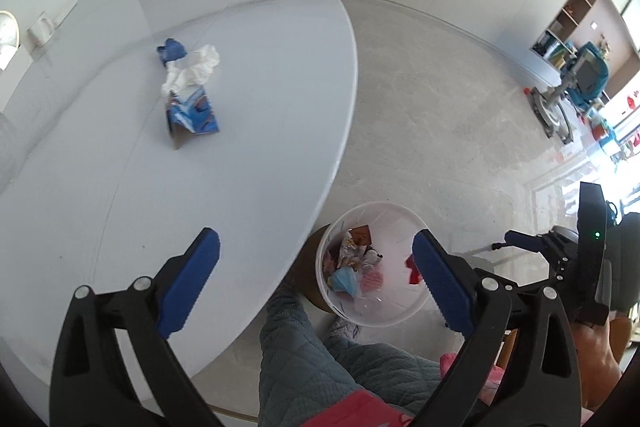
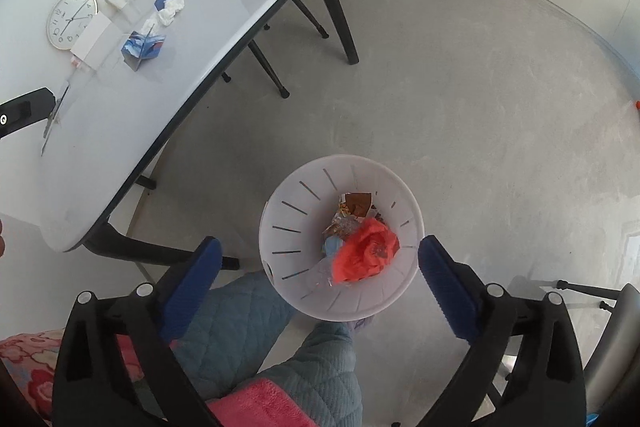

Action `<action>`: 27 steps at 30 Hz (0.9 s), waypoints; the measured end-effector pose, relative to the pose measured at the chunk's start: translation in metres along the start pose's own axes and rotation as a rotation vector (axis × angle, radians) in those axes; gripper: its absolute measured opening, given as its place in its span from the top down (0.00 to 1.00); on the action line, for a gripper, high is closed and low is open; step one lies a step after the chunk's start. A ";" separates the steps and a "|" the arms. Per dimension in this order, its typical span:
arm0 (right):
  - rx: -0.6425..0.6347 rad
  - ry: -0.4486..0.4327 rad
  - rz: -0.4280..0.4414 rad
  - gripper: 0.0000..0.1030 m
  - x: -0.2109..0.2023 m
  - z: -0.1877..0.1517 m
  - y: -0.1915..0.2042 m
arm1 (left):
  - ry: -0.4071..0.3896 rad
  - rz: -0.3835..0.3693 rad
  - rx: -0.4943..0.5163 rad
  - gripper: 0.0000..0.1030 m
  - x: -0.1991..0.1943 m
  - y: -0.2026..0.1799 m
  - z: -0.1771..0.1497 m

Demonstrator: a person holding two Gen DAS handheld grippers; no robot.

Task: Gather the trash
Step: 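Move both tools back over the table toward the remaining trash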

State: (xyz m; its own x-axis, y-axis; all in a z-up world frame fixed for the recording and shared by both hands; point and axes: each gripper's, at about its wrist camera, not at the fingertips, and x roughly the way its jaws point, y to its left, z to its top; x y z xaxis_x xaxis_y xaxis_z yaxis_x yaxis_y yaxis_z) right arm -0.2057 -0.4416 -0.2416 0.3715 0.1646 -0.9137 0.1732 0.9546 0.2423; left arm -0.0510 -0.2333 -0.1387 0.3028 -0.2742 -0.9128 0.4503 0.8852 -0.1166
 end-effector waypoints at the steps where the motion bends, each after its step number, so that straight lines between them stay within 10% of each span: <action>1: 0.001 0.000 0.002 0.02 -0.001 0.002 0.001 | -0.001 0.013 -0.023 0.10 -0.002 0.003 0.001; 14: -0.086 -0.154 -0.051 0.02 -0.053 0.073 0.037 | -0.068 0.110 -0.263 0.10 -0.007 0.089 0.024; 27: -0.167 -0.137 -0.021 0.02 -0.032 0.145 0.082 | -0.031 0.132 -0.272 0.10 0.038 0.101 0.061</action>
State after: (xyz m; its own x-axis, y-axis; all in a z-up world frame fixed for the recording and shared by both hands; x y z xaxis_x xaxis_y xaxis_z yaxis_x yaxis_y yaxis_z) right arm -0.0716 -0.4045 -0.1454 0.4919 0.1194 -0.8624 0.0335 0.9872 0.1557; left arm 0.0573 -0.1772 -0.1618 0.3710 -0.1581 -0.9151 0.1651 0.9809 -0.1025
